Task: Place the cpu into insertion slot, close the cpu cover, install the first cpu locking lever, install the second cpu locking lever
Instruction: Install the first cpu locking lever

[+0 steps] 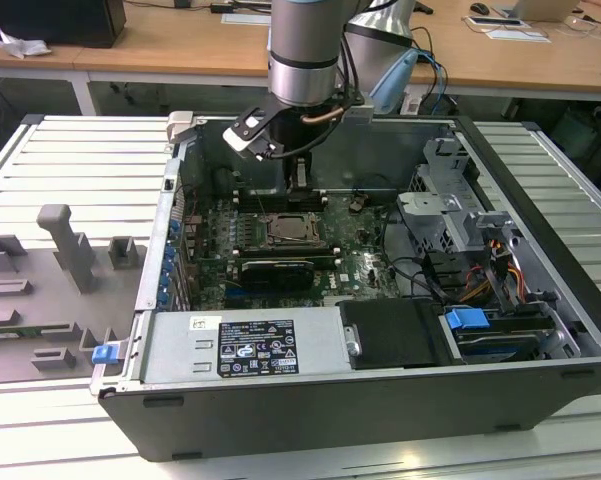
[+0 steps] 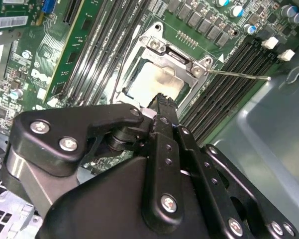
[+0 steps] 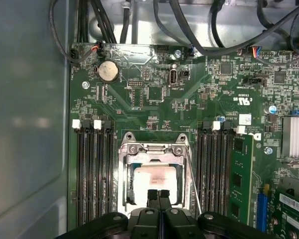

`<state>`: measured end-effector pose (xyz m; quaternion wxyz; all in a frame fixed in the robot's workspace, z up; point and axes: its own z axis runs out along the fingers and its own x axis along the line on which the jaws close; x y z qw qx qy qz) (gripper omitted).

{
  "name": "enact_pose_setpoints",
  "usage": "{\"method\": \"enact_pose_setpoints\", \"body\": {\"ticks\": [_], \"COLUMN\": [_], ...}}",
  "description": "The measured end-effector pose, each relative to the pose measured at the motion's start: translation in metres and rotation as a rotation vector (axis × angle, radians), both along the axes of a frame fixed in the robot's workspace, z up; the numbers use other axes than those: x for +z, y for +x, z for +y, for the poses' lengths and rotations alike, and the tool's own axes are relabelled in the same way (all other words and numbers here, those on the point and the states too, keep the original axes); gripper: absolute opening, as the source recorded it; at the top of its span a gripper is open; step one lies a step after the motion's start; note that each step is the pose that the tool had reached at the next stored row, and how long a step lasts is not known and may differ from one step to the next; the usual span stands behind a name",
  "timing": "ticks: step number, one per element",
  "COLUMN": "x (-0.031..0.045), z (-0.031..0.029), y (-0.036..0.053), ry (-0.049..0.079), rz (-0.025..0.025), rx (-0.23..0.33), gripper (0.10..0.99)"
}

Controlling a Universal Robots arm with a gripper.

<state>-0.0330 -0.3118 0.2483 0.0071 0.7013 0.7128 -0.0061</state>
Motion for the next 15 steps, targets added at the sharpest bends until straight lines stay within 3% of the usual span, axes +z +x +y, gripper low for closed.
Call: {"method": "enact_pose_setpoints", "body": {"ticks": [2,3,15], "x": [0.0096,0.0096,0.0088], "z": [0.0,0.0001,0.0002], "y": [0.0,0.0,0.0], "ry": [-0.005,-0.005,-0.005], "rz": [0.0,-0.0002,-0.0009], "rx": [0.001,0.007,0.308], "gripper": [0.106,0.106,0.106]}}
